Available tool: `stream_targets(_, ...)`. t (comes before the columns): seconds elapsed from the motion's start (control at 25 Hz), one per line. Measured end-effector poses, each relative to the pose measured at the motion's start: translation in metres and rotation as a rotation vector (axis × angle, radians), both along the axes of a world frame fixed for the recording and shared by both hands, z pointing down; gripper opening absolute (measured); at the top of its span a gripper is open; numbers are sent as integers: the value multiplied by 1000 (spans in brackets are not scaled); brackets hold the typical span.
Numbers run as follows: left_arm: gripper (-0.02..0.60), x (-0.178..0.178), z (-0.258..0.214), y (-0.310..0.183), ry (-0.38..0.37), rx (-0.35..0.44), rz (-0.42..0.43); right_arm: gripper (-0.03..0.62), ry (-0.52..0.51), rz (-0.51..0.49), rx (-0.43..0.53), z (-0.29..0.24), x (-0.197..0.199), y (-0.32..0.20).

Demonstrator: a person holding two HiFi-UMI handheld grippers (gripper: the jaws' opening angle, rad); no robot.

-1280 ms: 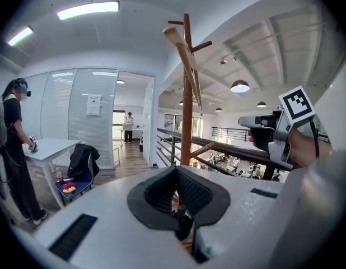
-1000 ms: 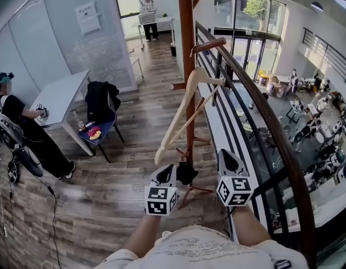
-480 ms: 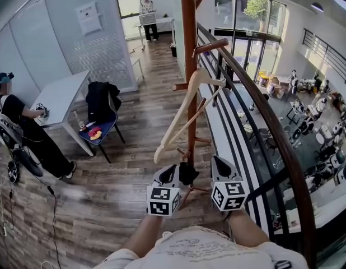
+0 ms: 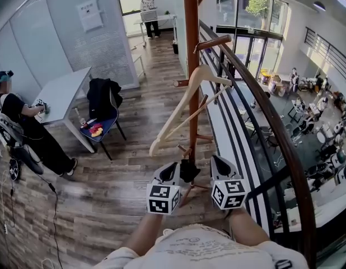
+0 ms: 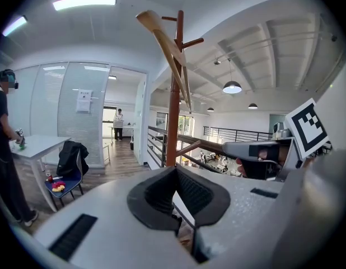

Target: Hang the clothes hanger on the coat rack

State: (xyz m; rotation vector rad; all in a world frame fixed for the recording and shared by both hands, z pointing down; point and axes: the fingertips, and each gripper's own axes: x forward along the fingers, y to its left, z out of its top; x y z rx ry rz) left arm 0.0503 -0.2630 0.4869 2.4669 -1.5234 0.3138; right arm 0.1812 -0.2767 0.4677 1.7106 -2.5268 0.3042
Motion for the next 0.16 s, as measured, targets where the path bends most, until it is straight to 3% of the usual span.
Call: stream_targets(0.16, 5, 0, 2, 3, 0, -2, 2, 0, 6, -2, -5, 6, 1, 3)
